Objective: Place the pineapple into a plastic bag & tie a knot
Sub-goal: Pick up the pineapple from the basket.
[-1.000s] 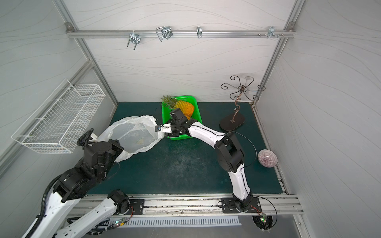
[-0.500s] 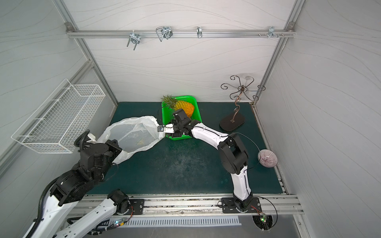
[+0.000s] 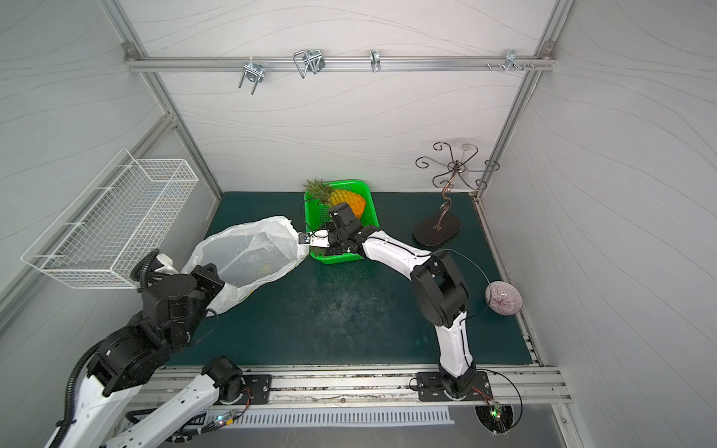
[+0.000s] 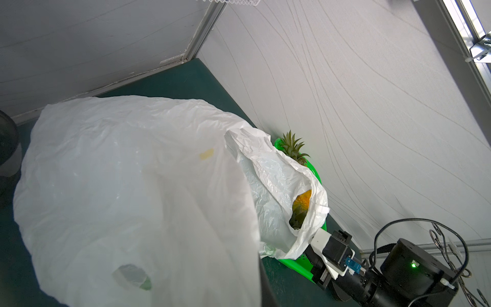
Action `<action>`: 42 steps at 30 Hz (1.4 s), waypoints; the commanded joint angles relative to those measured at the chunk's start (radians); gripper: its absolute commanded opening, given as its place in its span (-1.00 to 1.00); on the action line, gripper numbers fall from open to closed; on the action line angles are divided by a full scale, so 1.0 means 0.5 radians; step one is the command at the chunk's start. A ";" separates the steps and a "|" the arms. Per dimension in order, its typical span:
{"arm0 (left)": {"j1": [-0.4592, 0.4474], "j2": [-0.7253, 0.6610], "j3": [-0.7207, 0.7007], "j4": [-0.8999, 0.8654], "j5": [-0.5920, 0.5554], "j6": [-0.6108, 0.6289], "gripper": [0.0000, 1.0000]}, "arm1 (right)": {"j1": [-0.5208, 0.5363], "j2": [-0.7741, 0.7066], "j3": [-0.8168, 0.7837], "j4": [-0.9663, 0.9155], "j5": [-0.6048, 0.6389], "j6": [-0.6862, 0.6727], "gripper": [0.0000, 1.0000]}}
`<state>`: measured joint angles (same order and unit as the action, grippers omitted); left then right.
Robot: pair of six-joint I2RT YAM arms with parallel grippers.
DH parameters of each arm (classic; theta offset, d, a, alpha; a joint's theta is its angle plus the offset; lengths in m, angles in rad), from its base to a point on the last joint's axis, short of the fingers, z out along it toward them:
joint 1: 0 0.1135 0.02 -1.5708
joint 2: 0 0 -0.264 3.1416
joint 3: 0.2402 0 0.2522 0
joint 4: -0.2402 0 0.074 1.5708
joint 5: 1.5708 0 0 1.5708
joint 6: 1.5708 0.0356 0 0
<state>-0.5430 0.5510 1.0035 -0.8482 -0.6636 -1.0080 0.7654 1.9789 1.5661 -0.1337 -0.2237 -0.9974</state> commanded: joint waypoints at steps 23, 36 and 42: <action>0.005 0.124 0.011 0.041 0.269 -0.080 -1.00 | -0.303 -0.570 0.175 0.410 -0.388 1.151 -1.00; 0.006 0.123 0.027 -0.008 0.419 -0.127 -1.00 | -0.247 -0.931 0.319 0.462 -0.561 1.465 -1.00; 0.006 0.082 0.027 -0.068 0.459 -0.147 -1.00 | -0.047 -1.056 0.342 0.462 -0.673 1.587 -1.00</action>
<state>-0.5430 0.6094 0.9951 -0.8711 -0.4374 -1.0512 0.6910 1.5112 1.6863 -0.0441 -0.4900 -0.2558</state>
